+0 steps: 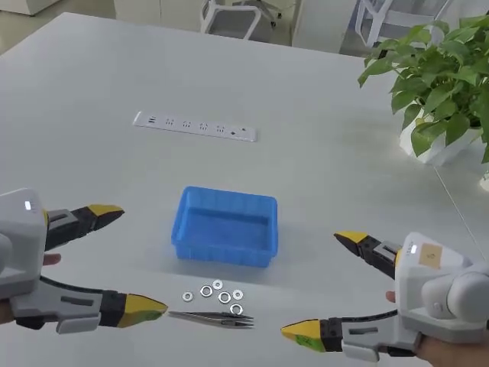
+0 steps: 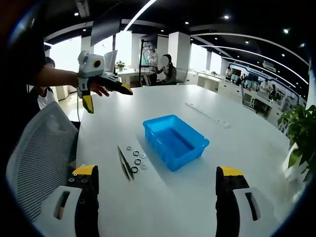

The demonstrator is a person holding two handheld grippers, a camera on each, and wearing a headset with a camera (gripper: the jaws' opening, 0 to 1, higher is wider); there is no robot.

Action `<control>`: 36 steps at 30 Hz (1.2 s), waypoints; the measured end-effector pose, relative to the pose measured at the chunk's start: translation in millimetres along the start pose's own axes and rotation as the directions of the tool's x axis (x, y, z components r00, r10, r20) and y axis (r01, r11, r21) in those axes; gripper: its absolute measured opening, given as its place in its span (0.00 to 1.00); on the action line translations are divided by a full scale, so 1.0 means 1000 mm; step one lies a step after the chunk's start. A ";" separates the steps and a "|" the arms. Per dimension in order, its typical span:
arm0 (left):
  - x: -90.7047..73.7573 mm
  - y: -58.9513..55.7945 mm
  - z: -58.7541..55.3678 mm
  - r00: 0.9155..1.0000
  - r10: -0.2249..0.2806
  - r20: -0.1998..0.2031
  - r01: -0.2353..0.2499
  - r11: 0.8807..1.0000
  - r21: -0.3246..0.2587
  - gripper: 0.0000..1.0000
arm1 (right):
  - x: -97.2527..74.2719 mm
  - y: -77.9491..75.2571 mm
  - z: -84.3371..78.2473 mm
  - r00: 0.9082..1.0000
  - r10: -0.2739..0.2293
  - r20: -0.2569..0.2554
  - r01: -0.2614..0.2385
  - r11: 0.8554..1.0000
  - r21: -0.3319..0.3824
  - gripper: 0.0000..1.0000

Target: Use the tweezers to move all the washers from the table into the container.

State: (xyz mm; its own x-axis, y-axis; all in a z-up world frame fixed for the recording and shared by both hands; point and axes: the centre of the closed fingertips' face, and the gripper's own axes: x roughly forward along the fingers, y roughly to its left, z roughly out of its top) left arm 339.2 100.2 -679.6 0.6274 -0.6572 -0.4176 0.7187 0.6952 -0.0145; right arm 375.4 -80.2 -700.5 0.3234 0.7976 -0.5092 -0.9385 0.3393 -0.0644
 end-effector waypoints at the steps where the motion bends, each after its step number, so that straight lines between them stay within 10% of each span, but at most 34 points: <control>1: 0.000 0.000 0.000 1.000 0.002 0.000 -0.002 1.000 0.000 0.98 | 0.000 0.000 0.000 1.000 0.000 -0.001 0.000 1.000 -0.001 1.00; 36: 0.008 -0.008 -0.009 0.998 -0.053 -0.041 0.054 0.998 0.018 0.90 | 0.010 0.005 0.005 0.996 0.073 -0.043 -0.076 0.995 -0.059 0.91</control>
State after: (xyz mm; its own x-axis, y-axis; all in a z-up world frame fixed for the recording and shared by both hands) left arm 335.9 92.3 -690.7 0.5757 -0.6808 -0.4530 0.7567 0.6535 -0.0204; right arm 374.8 -68.3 -702.0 0.2485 0.7982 -0.5488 -0.9657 0.2479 -0.0767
